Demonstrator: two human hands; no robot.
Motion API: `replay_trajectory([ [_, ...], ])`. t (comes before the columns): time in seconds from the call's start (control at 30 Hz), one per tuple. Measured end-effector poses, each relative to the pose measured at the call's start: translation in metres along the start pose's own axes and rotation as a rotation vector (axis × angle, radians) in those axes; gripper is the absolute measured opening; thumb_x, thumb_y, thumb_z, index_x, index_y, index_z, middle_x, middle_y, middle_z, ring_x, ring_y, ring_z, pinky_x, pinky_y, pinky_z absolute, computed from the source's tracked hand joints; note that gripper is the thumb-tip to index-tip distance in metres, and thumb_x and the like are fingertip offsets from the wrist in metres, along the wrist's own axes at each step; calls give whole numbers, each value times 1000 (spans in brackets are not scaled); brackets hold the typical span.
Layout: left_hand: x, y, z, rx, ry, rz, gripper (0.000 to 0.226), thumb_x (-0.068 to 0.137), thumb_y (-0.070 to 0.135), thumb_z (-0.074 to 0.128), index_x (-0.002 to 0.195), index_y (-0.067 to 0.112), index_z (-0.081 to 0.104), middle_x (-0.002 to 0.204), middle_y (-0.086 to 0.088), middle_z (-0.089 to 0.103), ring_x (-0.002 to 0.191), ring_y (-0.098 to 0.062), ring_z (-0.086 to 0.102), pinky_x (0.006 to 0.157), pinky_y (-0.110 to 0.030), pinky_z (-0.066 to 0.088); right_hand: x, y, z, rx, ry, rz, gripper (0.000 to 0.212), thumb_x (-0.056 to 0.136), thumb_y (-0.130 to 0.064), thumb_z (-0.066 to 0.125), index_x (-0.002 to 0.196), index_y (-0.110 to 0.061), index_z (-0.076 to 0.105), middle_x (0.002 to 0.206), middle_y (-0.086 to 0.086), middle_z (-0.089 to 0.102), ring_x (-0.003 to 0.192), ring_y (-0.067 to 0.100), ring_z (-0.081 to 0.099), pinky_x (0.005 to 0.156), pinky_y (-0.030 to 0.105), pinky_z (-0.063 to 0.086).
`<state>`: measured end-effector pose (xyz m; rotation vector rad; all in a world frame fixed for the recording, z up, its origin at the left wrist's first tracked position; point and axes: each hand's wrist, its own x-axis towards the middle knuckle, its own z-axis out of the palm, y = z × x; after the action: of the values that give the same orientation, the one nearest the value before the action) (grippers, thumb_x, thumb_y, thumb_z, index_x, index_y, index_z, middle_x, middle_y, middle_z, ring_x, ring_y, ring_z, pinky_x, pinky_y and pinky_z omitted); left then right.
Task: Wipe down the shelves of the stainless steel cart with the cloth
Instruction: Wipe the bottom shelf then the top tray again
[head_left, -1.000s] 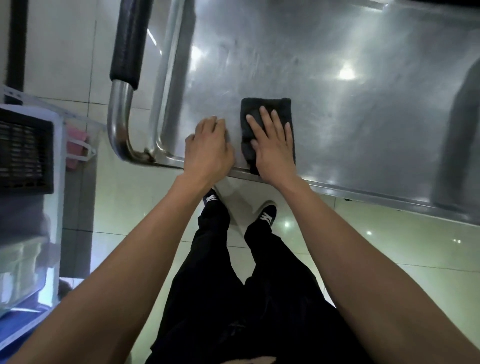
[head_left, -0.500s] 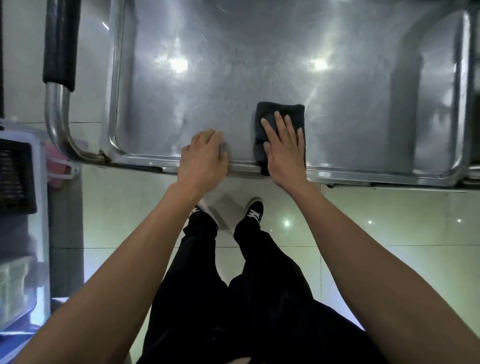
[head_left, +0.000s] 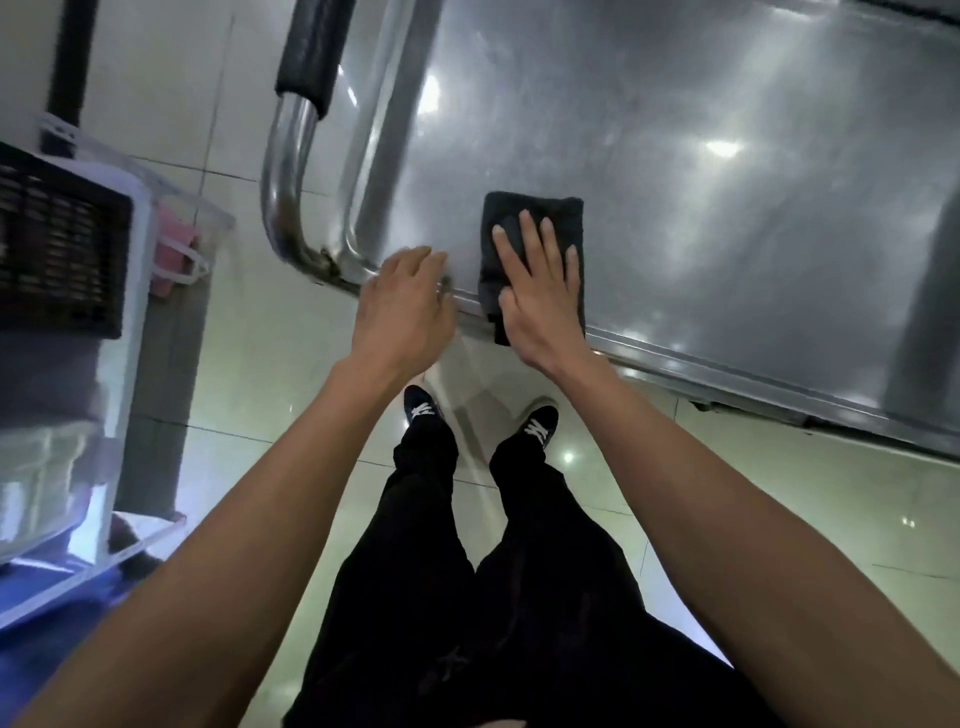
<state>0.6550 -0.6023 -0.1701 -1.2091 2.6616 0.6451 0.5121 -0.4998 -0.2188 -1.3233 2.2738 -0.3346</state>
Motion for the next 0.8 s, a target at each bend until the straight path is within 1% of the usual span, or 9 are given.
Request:
replay_trajectory([
  [0.07, -4, -22, -4, 2, 10, -20, 46, 97, 29, 48, 139, 11, 51, 144, -10, 51, 133, -32, 45, 102, -54, 45, 15, -23, 8, 13, -4, -25, 67, 100, -21, 40, 161, -27, 10, 168, 0, -7, 154, 20, -13, 124, 49, -9],
  [0.17, -11, -45, -11, -10, 26, -23, 42, 94, 22, 53, 134, 9, 55, 139, -10, 53, 130, -31, 46, 95, -51, 47, 34, -55, 19, 96, 1, -32, 65, 100, -18, 44, 159, -25, 18, 169, -1, -1, 154, 18, -9, 124, 48, -10],
  [0.23, -14, -53, -13, -29, 34, -22, 40, 93, 20, 54, 131, 9, 55, 137, -8, 52, 131, -28, 45, 94, -50, 46, 43, -68, 21, 126, 1, -16, 64, 99, -18, 46, 158, -24, 22, 169, -2, 2, 154, 17, -7, 123, 46, -11],
  [0.33, -16, -69, -13, -43, 46, -24, 35, 95, 22, 52, 128, 12, 56, 135, -4, 53, 127, -25, 48, 93, -49, 47, 53, -86, 24, 145, -8, -2, 61, 99, -21, 47, 156, -25, 25, 169, -2, 3, 154, 16, -7, 124, 46, -10],
  [0.47, -23, -74, -8, -49, 79, 17, 35, 95, 22, 52, 127, 9, 58, 131, -5, 56, 126, -24, 51, 87, -44, 49, 65, -101, 27, 84, 6, -32, 59, 100, -31, 47, 155, -29, 27, 169, -1, 6, 155, 18, -3, 124, 48, 0],
  [0.57, -25, -73, -2, -39, 107, 2, 41, 94, 22, 52, 132, 7, 55, 134, -5, 54, 128, -21, 50, 85, -41, 49, 74, -99, 27, -37, 27, -95, 58, 101, -42, 42, 157, -33, 26, 168, -1, 8, 155, 17, 1, 120, 43, 7],
  [0.67, -28, -72, 0, -46, 148, -24, 43, 94, 20, 53, 135, 6, 53, 136, -7, 53, 127, -23, 50, 84, -41, 48, 74, -83, 19, -76, -9, -206, 62, 100, -42, 40, 158, -34, 22, 169, -2, 7, 155, 16, 2, 116, 40, 13],
  [0.73, -29, -66, 0, -33, 162, -28, 46, 94, 18, 54, 138, 6, 51, 139, -8, 51, 130, -24, 48, 86, -41, 48, 76, -68, 13, -88, -33, -296, 64, 99, -44, 41, 158, -34, 22, 169, -2, 7, 155, 16, 3, 114, 40, 17],
  [0.8, -28, -57, 0, -25, 143, -28, 48, 93, 16, 54, 140, 6, 50, 143, -9, 48, 135, -25, 44, 90, -42, 50, 79, -57, 9, -97, -32, -356, 62, 100, -50, 41, 158, -34, 25, 168, 0, 9, 155, 17, 5, 112, 40, 20],
])
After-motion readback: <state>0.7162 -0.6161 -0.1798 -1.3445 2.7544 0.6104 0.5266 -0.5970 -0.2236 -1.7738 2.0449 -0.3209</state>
